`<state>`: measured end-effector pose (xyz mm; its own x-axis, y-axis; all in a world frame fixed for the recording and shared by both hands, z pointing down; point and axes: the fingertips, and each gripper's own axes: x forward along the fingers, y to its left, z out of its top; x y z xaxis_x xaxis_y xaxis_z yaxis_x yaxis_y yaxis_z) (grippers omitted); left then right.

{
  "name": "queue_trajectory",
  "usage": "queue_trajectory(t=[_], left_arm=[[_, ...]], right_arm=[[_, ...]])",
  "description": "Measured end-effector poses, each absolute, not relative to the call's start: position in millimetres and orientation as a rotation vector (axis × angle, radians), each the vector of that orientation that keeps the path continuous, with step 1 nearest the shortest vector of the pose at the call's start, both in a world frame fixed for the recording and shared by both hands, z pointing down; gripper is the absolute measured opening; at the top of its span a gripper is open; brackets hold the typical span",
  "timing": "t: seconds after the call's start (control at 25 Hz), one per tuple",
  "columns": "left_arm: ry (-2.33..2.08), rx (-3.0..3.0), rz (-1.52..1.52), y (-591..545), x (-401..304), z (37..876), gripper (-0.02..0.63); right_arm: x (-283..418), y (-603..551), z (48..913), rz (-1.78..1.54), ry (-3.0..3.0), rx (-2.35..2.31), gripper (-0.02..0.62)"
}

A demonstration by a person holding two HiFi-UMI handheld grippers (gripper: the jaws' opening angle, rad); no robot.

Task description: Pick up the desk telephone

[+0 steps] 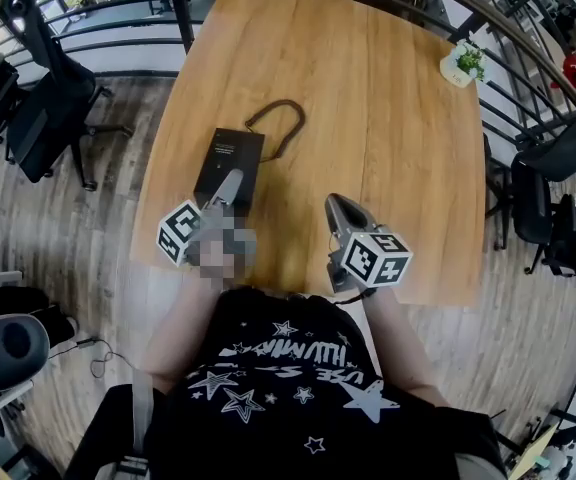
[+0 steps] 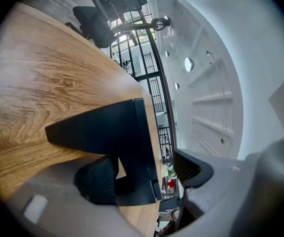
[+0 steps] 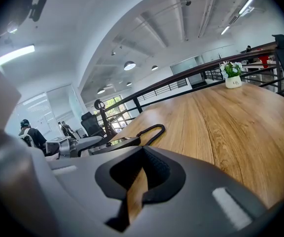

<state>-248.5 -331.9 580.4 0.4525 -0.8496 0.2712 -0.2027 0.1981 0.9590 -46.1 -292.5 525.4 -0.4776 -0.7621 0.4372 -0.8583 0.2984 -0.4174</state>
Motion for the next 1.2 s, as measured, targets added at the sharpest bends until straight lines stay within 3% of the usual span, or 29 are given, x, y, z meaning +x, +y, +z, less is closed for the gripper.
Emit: queue_trajectory(t=[0.12, 0.32, 1.2], left_arm=[[-1.069, 1.272, -0.592, -329.7, -254.4, 588.2, 0.285], [-1.102, 1.243, -0.543, -328.4, -256.3, 594.3, 0.216], [-1.081, 1.192, -0.603, -310.9, -253.5, 590.9, 0.193]], right_arm=[[-47.8, -293.7, 524.3, 0.926, -2.406, 1.513, 0.0], [-48.9, -294.8, 523.2, 0.93, -2.416, 1.507, 0.0], [-30.2, -296.0, 511.1, 0.909, -2.492, 1.501, 0.0]])
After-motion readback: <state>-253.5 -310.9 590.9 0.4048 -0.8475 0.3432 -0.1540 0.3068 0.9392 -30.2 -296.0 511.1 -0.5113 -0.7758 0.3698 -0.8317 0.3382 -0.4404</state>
